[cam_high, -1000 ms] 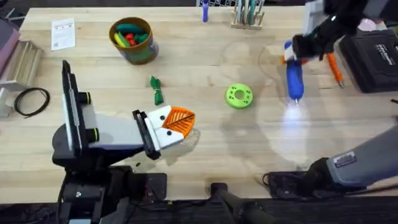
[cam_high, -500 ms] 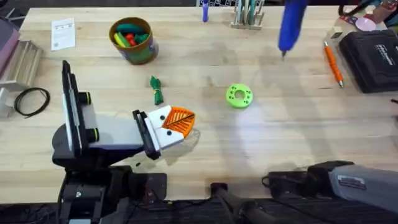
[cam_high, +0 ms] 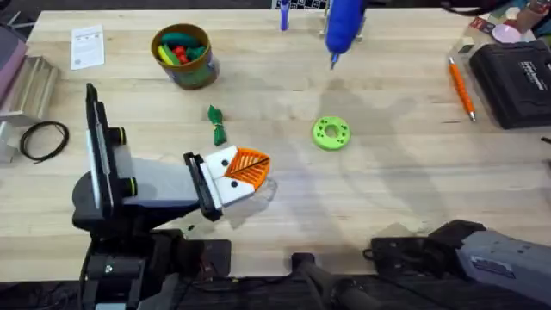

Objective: Pick up the gripper from the table and insert it into the empty holder that is missing its gripper. Then pick up a screw, insert it into the mounting hole, and use the screwdriver to tighten it. Finally, clean up the table by picking up the vegetable and placing it into the bucket.

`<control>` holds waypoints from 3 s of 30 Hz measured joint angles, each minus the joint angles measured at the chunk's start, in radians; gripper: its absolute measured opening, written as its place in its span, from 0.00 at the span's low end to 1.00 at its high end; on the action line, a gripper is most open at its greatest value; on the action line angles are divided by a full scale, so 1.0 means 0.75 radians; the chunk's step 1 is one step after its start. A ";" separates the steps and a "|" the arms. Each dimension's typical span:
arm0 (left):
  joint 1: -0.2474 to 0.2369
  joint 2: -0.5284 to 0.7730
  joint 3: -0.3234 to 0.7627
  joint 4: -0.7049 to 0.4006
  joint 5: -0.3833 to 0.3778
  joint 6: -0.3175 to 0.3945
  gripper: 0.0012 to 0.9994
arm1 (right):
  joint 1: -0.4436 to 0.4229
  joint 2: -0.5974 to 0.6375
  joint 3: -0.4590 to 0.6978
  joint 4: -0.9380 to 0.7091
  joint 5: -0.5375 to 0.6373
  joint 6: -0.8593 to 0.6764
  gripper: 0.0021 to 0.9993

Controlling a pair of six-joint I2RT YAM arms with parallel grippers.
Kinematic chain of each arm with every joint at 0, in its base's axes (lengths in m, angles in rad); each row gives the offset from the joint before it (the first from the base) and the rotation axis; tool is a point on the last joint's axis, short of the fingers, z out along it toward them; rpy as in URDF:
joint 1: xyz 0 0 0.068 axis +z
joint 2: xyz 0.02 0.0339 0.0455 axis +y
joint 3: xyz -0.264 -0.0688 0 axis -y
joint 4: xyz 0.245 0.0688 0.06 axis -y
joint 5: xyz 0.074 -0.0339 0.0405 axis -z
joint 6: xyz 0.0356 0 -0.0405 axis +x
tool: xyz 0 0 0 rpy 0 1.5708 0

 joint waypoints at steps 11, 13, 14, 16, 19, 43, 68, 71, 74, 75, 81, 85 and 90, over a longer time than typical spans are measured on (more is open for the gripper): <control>0.000 0.000 0.000 0.000 0.000 0.000 0.01 | 0.105 -0.033 -0.215 0.445 -0.156 0.113 0.02; 0.000 0.000 0.000 0.000 0.000 0.000 0.01 | 0.105 -0.049 -0.279 0.546 -0.208 0.130 0.02; 0.000 0.000 0.000 0.000 0.000 0.000 0.01 | 0.105 -0.059 -0.311 0.598 -0.237 0.141 0.02; 0.000 0.000 0.000 0.000 0.000 0.000 0.01 | 0.105 -0.076 -0.374 0.702 -0.291 0.160 0.02; 0.000 0.000 0.000 0.000 0.000 0.000 0.01 | 0.105 -0.098 -0.477 0.897 -0.383 0.191 0.02; 0.000 0.000 0.000 0.000 0.000 0.000 0.01 | 0.259 -0.073 -1.020 2.029 -0.826 0.280 0.02; 0.000 0.000 0.000 0.000 0.000 0.000 0.01 | 0.447 -0.018 -1.020 2.029 -0.924 -0.008 0.02; 0.000 0.000 0.000 0.000 0.000 0.000 0.01 | 0.464 0.003 -1.020 2.027 -0.929 -0.012 0.02; 0.000 0.000 0.000 0.000 0.000 0.000 0.01 | 0.477 0.005 -1.020 2.028 -0.934 -0.016 0.02; 0.000 0.000 0.000 0.000 0.000 0.000 0.01 | 0.479 0.005 -1.020 2.029 -0.935 -0.017 0.02; 0.000 0.000 0.000 0.000 0.000 0.000 0.01 | 0.480 0.005 -1.020 2.028 -0.938 -0.040 0.02; 0.000 0.000 0.000 0.000 0.000 0.000 0.01 | 0.480 0.005 -1.020 2.028 -0.938 -0.043 0.02; 0.000 0.000 0.000 0.000 0.000 0.000 0.01 | 0.488 0.005 -1.020 2.028 -0.937 -0.077 0.02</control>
